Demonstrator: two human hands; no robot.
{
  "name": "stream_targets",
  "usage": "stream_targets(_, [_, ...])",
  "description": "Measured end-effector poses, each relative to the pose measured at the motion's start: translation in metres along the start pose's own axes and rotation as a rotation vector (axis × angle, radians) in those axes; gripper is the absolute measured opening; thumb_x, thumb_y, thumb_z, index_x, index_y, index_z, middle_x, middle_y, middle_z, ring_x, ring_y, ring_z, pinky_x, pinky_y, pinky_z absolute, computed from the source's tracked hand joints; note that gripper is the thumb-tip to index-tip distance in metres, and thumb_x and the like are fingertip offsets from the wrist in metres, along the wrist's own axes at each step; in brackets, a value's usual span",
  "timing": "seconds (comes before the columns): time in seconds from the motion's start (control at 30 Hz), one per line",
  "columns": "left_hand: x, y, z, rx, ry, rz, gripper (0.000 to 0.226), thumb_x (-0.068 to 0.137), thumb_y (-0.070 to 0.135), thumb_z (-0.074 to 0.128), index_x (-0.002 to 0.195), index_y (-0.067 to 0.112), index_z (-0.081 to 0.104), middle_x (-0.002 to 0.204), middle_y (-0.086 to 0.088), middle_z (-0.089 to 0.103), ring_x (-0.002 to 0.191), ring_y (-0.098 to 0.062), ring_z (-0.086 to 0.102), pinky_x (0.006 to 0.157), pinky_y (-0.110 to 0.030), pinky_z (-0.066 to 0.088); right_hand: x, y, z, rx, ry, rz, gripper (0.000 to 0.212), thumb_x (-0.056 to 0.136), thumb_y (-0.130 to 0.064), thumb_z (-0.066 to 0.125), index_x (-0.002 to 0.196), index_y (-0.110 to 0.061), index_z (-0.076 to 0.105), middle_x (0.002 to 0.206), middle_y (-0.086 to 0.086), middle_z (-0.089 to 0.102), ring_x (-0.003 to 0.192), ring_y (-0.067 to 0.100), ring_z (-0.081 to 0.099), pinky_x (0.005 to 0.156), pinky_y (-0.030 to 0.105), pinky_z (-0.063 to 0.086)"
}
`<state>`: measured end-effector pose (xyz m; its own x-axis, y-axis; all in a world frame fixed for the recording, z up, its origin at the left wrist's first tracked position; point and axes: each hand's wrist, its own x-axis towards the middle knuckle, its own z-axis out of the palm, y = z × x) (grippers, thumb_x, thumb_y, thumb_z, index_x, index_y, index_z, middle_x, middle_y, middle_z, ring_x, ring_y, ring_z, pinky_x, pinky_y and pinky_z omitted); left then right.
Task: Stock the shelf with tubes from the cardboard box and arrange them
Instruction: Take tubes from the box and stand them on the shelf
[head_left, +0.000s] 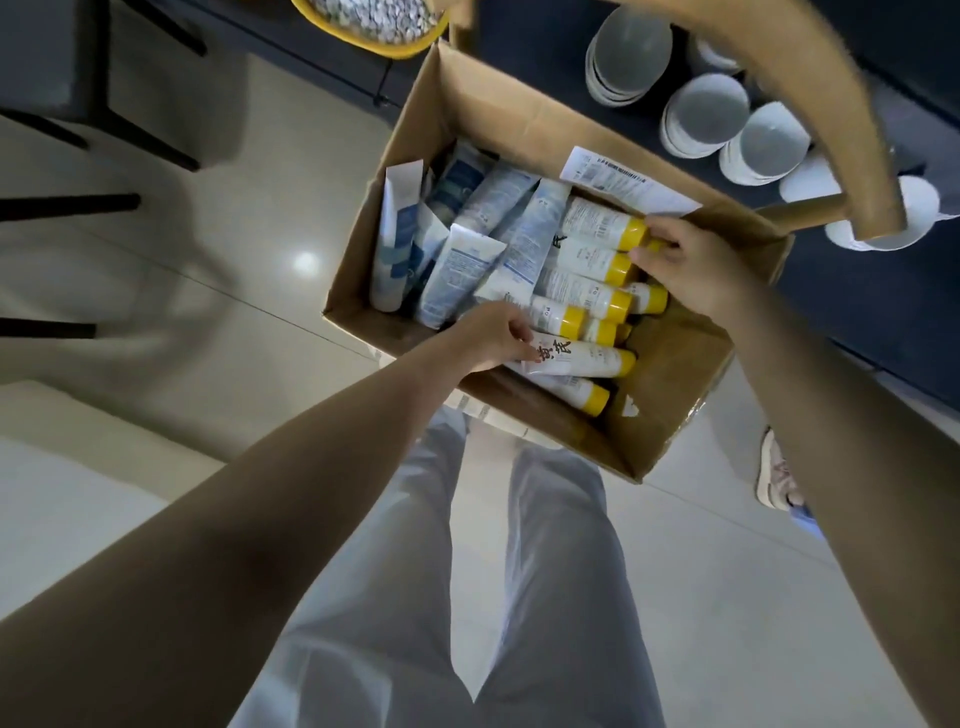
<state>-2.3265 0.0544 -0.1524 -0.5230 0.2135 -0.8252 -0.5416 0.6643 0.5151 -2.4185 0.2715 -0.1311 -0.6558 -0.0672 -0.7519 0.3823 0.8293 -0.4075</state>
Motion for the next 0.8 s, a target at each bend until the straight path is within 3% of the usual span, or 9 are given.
stream_targets(0.1, [0.003,-0.002,0.000,-0.015,0.065,-0.014,0.038,0.077,0.027,0.076,0.109,0.015,0.059,0.099,0.003,0.060,0.087,-0.011,0.052,0.059,-0.014,0.033,0.001,0.001,-0.001,0.073,0.039,0.002,0.050,0.093,-0.035,0.056,0.140,-0.022,0.044,0.140,-0.003,0.049,0.121,0.014,0.052,0.096,0.024,0.036])
stream_targets(0.23, [0.004,-0.001,0.001,-0.021,0.091,-0.033,0.046,0.076,0.031,0.076,0.117,0.017,0.060,0.109,0.001,0.064,0.090,-0.008,0.052,0.075,-0.018,0.035,0.000,0.002,-0.004,0.059,0.003,0.011,0.051,0.095,-0.035,0.052,0.143,-0.022,0.040,0.139,-0.005,0.049,0.120,0.010,0.049,0.096,0.023,0.033])
stream_targets(0.4, [0.005,0.002,0.000,-0.101,0.116,-0.077,0.042,0.076,0.029,0.077,0.115,0.016,0.066,0.115,0.001,0.064,0.091,-0.006,0.050,0.075,-0.015,0.034,0.001,0.002,-0.005,0.048,-0.017,0.007,0.047,0.096,-0.036,0.049,0.141,-0.023,0.043,0.135,-0.003,0.051,0.121,0.014,0.049,0.103,0.029,0.035])
stream_targets(0.47, [0.006,0.007,0.003,-0.130,0.127,-0.095,0.040,0.075,0.027,0.078,0.112,0.015,0.068,0.108,0.002,0.063,0.090,-0.007,0.051,0.073,-0.015,0.038,0.001,0.003,-0.007,0.062,-0.018,0.014,0.043,0.096,-0.036,0.049,0.137,-0.024,0.048,0.131,-0.003,0.053,0.117,0.013,0.049,0.101,0.030,0.036])
stream_targets(0.63, [0.005,0.014,0.012,-0.371,0.030,-0.187,0.030,0.077,0.005,0.075,0.106,0.010,0.067,0.103,-0.008,0.068,0.093,-0.019,0.065,0.087,-0.032,0.054,-0.002,0.002,-0.005,0.106,-0.011,-0.002,0.030,0.094,-0.039,0.052,0.120,-0.027,0.058,0.121,-0.007,0.057,0.112,0.012,0.051,0.092,0.028,0.039])
stream_targets(0.8, [-0.006,0.007,-0.003,-0.533,0.048,-0.146,0.026,0.083,-0.004,0.065,0.106,0.006,0.063,0.095,-0.008,0.065,0.092,-0.024,0.065,0.079,-0.034,0.057,-0.004,0.001,0.021,0.089,-0.002,-0.090,0.029,0.091,-0.038,0.058,0.109,-0.016,0.060,0.119,0.001,0.060,0.113,0.015,0.054,0.097,0.035,0.045])
